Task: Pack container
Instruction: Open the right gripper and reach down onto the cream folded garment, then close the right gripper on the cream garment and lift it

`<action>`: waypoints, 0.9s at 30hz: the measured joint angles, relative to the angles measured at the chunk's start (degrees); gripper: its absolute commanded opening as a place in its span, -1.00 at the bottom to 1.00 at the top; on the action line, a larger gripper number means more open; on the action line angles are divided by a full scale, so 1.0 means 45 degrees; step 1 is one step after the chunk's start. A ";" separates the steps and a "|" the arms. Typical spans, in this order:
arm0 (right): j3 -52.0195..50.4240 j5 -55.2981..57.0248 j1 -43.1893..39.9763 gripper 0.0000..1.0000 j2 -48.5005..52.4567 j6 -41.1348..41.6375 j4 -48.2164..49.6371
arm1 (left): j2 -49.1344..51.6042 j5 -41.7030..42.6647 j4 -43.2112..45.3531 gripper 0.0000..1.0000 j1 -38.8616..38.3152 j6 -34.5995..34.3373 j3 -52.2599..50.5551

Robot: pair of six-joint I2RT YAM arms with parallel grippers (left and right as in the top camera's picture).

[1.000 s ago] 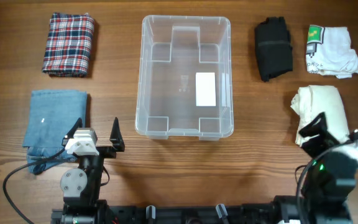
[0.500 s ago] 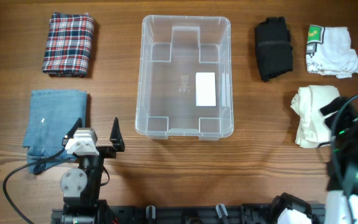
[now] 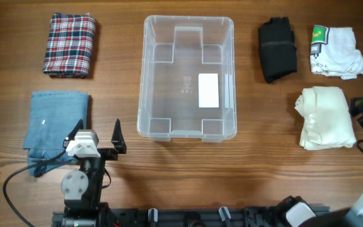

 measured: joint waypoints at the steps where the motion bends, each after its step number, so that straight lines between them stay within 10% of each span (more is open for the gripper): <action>1: 0.0000 -0.0228 -0.0180 0.99 0.0257 -0.0039 0.0107 | 0.0000 0.0000 0.0000 1.00 0.0000 0.0000 0.0000; 27: 0.0000 0.1569 -0.1642 1.00 0.3371 0.2467 -0.0772 | 0.0000 0.0000 0.0000 0.99 0.0000 0.0000 0.0000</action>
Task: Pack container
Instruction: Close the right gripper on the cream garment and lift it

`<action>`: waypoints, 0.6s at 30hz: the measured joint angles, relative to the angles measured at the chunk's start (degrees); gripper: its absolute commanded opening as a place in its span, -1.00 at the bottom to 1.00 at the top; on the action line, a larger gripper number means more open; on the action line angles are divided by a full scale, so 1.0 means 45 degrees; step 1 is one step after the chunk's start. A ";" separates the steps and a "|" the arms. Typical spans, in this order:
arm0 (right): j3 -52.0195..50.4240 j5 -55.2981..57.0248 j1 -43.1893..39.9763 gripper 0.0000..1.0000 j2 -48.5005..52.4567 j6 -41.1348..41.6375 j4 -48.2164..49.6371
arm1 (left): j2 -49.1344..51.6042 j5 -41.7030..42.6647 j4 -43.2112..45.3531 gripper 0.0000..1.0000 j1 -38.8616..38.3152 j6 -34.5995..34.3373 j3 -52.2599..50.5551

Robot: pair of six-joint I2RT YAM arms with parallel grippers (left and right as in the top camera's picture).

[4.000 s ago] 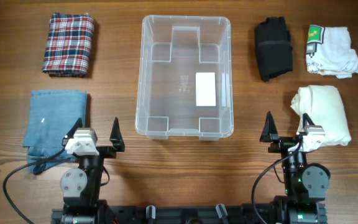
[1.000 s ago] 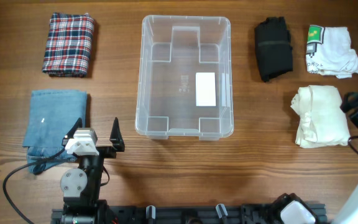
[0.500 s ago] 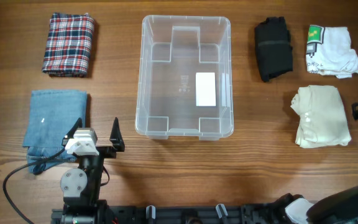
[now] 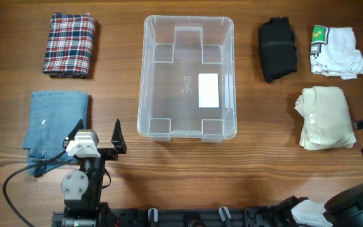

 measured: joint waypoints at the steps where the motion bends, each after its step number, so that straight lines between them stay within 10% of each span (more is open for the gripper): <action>1: 0.0000 -0.0053 -0.0126 0.99 0.0000 0.0219 -0.0219 | 0.0000 0.0000 0.0000 1.00 0.0000 0.0000 0.0000; 18: -0.2550 -0.2982 -0.1005 0.99 0.0010 0.0374 0.0879 | 0.0000 0.0000 0.0000 1.00 0.0000 0.0000 0.0000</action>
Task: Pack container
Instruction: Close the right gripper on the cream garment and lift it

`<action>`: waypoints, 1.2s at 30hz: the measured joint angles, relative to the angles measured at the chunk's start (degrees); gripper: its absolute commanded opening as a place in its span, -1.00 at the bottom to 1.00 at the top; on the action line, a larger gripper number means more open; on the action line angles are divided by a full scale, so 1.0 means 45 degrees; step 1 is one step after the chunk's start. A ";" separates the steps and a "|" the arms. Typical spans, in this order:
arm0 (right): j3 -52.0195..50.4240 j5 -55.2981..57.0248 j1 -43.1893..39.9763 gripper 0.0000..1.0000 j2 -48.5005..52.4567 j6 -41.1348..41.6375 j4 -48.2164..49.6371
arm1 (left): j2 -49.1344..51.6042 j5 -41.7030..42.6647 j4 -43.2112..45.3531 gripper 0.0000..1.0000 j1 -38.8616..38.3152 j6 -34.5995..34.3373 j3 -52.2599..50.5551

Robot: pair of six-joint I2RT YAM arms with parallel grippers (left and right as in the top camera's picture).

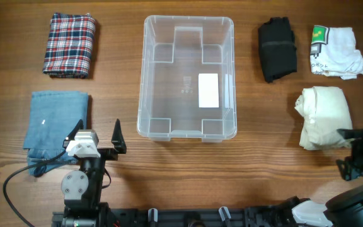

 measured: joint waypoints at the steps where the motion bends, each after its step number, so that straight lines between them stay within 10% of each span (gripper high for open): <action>1: -0.0384 -0.0063 0.0000 1.00 -0.0005 0.0000 0.0588 | 0.0000 0.0000 0.0000 0.99 0.0000 0.0000 0.0000; 23: -0.3143 -0.1851 -0.0053 0.94 -0.0369 0.0665 0.6314 | 0.0000 0.0000 0.0000 1.00 0.0000 0.0000 0.0000; 30: -0.3915 -0.2171 -0.0078 0.49 -0.0452 0.1433 0.7436 | 0.0000 0.0000 0.0000 1.00 0.0000 0.0000 0.0000; 36: -0.4396 -0.2419 -0.0087 -0.38 -0.0408 0.1987 0.7669 | 0.0000 0.0000 0.0000 0.99 0.0000 0.0000 0.0000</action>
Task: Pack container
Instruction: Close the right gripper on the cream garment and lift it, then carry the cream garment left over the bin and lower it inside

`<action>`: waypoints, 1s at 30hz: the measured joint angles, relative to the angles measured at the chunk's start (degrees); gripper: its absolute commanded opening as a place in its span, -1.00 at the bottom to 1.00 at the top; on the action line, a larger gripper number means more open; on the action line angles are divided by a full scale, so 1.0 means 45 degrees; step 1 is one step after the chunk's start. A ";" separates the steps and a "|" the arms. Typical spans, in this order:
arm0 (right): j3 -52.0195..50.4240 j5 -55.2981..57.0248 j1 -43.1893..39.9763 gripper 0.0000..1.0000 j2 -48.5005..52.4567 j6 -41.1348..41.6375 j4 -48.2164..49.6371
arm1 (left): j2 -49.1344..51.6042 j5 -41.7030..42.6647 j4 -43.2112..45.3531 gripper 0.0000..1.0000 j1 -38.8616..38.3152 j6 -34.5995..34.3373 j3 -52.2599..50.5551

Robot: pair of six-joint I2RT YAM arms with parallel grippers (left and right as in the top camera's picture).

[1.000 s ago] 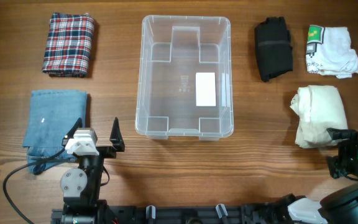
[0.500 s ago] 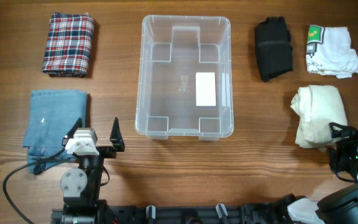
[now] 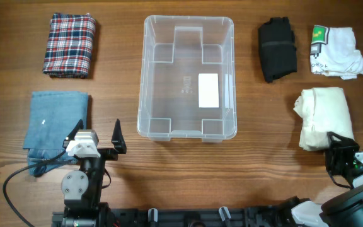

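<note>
A clear plastic container (image 3: 145,75) stands empty at the table's middle, a white label showing on its floor. Folded cloths lie around it: plaid (image 3: 69,45) and blue denim (image 3: 54,120) to the left, black (image 3: 277,49), a white printed shirt (image 3: 336,52) and a cream one (image 3: 323,116) to the right. My right gripper (image 3: 334,159) sits open just below the cream cloth's near right corner, its upper finger at the cloth's edge. My left gripper (image 3: 96,133) rests open beside the denim's near right corner, holding nothing.
The arm bases and a black rail (image 3: 188,217) run along the near edge. A black cable (image 3: 17,180) loops at the near left.
My right gripper has moved left, from off the cream cloth's near right corner to right under that corner. The left arm and all cloths are unchanged.
My right gripper was first at the table's right edge beside the cream cloth. Then it was lower at that edge, then nearer the cloth's near corner. Now it is under that corner, open. The left arm stayed still throughout.
</note>
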 measured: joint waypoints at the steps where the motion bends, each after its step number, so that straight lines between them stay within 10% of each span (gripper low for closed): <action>1: 0.0000 -0.0010 0.0000 -0.52 0.0000 -0.0078 0.0039 | 0.0000 0.0000 0.0000 1.00 0.0000 0.0000 0.0000; 18: -0.0471 -0.4352 -0.0005 -0.92 0.0107 0.3463 0.5634 | 0.0000 0.0000 0.0000 0.99 0.0000 0.0000 0.0000; 30: -0.0107 -0.8072 0.1953 -0.91 -0.4755 1.5096 1.9545 | 0.0000 0.0000 0.0000 0.99 0.0000 0.0000 0.0000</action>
